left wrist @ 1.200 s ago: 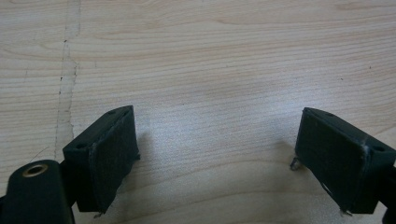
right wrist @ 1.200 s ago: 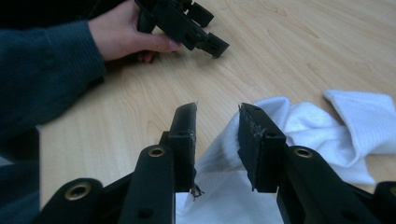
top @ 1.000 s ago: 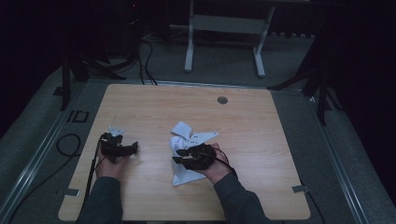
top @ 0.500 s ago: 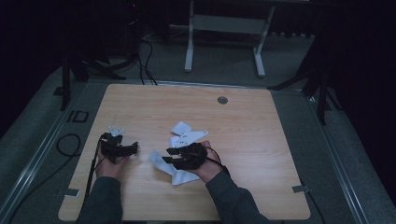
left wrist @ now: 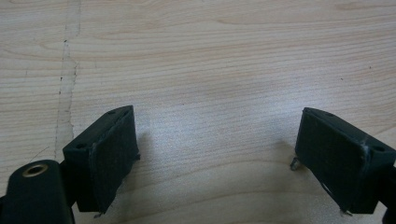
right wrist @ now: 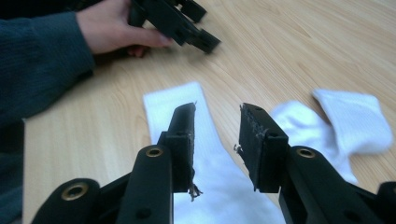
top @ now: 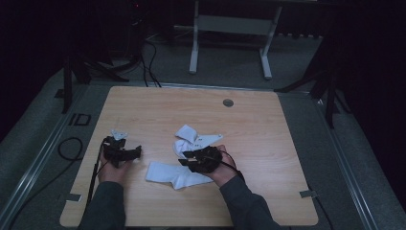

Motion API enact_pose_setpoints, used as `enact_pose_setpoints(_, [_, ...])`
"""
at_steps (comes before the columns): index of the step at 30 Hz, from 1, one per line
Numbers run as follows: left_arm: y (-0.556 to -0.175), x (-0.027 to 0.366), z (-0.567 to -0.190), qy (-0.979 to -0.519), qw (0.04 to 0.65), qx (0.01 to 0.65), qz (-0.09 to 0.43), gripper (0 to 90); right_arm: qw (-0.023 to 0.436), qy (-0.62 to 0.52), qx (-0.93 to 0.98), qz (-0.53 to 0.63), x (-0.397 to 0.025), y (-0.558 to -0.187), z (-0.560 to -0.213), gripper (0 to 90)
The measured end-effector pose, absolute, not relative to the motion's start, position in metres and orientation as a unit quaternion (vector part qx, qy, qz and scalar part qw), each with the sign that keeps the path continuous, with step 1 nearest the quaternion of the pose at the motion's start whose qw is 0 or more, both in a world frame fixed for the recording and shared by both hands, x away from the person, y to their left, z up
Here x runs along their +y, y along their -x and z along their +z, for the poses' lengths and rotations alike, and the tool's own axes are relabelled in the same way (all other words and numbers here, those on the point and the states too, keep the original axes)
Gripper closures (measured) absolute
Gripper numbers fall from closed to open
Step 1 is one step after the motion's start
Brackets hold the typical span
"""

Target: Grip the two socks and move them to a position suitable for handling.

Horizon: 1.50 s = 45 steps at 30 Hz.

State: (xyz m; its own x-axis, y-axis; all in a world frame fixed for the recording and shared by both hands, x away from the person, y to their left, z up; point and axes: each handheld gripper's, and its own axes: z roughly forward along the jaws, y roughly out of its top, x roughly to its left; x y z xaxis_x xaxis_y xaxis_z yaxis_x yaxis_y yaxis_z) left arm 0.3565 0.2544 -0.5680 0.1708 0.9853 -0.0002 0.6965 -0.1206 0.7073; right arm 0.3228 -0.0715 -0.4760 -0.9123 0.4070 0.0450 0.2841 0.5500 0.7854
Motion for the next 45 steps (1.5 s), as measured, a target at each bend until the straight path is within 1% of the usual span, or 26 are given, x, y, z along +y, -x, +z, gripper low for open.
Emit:
enact_pose_setpoints(5, [-0.357,0.254,-0.568,-0.707,0.293,0.595,0.247,13.0,0.081,-0.209,0.879,0.421,-0.084,-0.327,-0.483,66.7])
enact_pose_setpoints(8, [-0.357,0.254,-0.568,-0.707,0.293,0.595,0.247,13.0,0.095,-0.228,0.882,0.400,-0.099,-0.331,-0.495,70.9])
enact_pose_setpoints(9, [-0.357,0.254,-0.568,-0.707,0.293,0.595,0.247,13.0,0.095,-0.228,0.882,0.400,-0.099,-0.331,-0.495,70.9])
enact_pose_setpoints(10, [-0.357,0.254,-0.568,-0.707,0.293,0.595,0.247,13.0,0.101,-0.240,0.884,0.388,-0.108,-0.333,-0.502,76.0])
enact_pose_setpoints(11, [-0.357,0.254,-0.568,-0.707,0.293,0.595,0.247,13.0,0.101,-0.240,0.884,0.388,-0.108,-0.333,-0.502,76.0])
enact_pose_setpoints(13, [-0.357,0.254,-0.568,-0.707,0.293,0.595,0.247,13.0,0.110,-0.260,0.886,0.369,-0.123,-0.336,-0.513,81.1])
enact_pose_setpoints(21, [-0.357,0.254,-0.568,-0.707,0.293,0.595,0.247,13.0,0.134,-0.301,0.890,0.315,-0.150,-0.341,-0.538,85.7])
enact_pose_setpoints(27, [-0.357,0.255,-0.568,-0.708,0.292,0.594,0.246,13.0,0.136,-0.322,0.886,0.304,-0.165,-0.337,-0.546,86.5])
enact_pose_setpoints(39, [-0.357,0.255,-0.568,-0.708,0.292,0.594,0.246,13.0,0.131,-0.337,0.884,0.297,-0.184,-0.326,-0.546,86.4])
enact_pose_setpoints(42, [-0.356,0.255,-0.568,-0.708,0.292,0.594,0.246,13.0,0.132,-0.339,0.880,0.305,-0.187,-0.325,-0.542,84.7])
enact_pose_setpoints(45, [-0.356,0.255,-0.568,-0.708,0.292,0.594,0.246,13.0,0.140,-0.338,0.876,0.314,-0.187,-0.326,-0.535,80.6])
